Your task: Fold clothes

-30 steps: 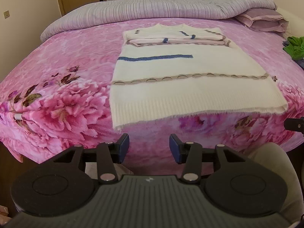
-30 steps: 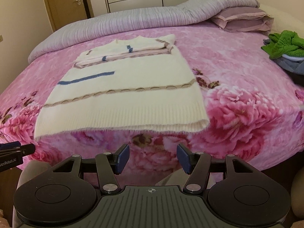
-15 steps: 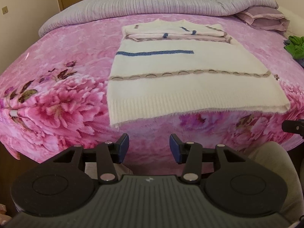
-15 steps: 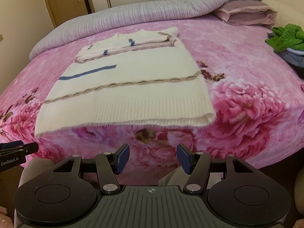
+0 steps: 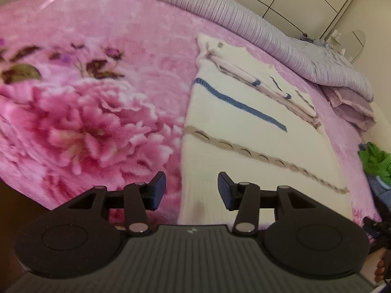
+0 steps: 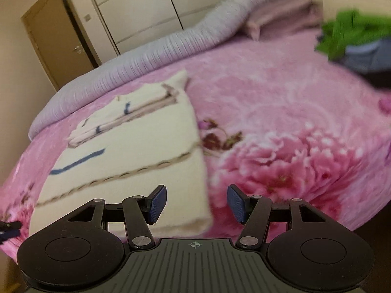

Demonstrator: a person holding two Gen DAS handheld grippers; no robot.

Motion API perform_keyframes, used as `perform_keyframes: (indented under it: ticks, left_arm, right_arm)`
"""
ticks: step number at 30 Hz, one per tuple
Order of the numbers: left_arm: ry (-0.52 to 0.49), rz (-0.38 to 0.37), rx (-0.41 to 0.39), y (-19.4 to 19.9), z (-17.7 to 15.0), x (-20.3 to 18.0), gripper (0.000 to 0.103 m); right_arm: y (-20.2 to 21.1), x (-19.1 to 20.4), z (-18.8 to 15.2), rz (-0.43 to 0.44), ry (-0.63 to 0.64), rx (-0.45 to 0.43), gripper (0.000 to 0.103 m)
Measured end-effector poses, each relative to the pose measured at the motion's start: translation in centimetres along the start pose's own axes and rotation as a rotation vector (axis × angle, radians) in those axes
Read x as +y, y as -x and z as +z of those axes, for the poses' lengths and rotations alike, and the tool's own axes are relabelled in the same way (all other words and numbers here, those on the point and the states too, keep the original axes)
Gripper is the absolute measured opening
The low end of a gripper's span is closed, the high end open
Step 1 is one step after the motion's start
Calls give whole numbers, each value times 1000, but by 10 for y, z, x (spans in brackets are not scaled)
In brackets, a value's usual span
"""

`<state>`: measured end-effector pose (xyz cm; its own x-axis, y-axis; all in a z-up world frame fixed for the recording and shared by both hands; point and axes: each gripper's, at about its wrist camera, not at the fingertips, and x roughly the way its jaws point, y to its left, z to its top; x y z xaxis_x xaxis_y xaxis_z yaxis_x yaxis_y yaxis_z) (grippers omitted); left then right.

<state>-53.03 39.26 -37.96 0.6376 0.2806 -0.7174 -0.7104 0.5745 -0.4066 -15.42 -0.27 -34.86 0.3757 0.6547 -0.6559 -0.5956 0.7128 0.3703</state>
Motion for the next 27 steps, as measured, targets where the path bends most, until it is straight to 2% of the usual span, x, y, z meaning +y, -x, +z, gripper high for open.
perform_keyframes:
  ticks: [2,6,8,12,16,22,27]
  left_arm:
    - [31,-25,24,-14,6,10,42]
    - [117,-124,57,-38,15,30,41]
    - [135,-179,54,-44,20,35,41]
    - [127,-231,55,-52,28,35,41]
    - [91,-194,44,-54,29,26,41]
    - [-67,-78,28,-50,20,-2,41]
    - [-53,-86,39,-46,15,0,41]
  right_arm:
    - [-15,-14,7,29,-31,50,59]
    - [-42,-39,18,119,-119,129,59]
    - [-53,-49,23,156,-175,156,59]
    - [-65,-58,32,182,-231,171,59]
    - [-66,-40,36,99,-164,188,59]
    - [-70,5,25,-98,31,210,59]
    - [-75,21,15,-138,121,209,59]
